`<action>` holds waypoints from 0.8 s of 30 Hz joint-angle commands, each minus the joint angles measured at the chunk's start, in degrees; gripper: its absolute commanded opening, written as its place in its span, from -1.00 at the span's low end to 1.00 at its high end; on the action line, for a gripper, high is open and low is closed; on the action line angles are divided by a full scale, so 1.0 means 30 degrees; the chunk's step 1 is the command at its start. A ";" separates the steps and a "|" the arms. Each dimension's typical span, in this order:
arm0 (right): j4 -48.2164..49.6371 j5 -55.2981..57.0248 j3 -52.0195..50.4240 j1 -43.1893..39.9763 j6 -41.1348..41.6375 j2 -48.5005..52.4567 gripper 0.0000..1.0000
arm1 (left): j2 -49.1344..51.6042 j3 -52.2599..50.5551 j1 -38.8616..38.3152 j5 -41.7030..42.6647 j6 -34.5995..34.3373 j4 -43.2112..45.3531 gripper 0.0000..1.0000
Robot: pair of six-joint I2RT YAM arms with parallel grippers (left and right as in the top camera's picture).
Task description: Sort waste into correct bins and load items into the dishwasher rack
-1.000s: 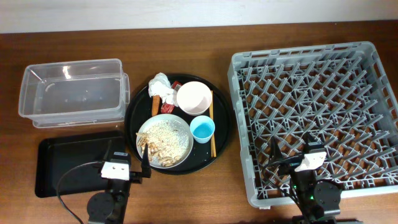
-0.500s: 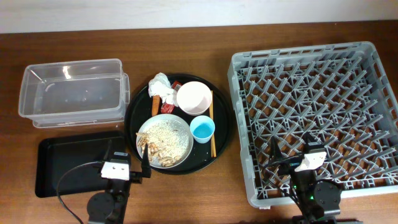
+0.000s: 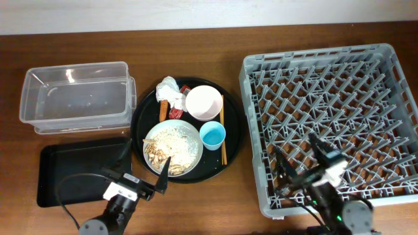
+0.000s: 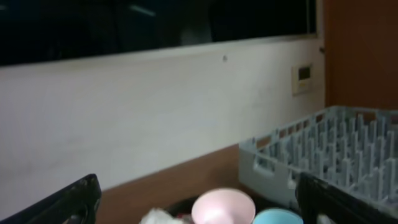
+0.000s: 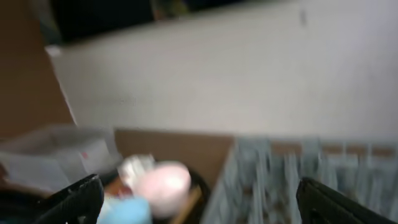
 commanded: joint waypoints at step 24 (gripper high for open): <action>-1.8790 -0.2703 1.9023 -0.0102 0.0284 1.9875 0.96 | 3.0592 1.8746 -0.5676 -0.2390 -0.2463 -1.4498 0.41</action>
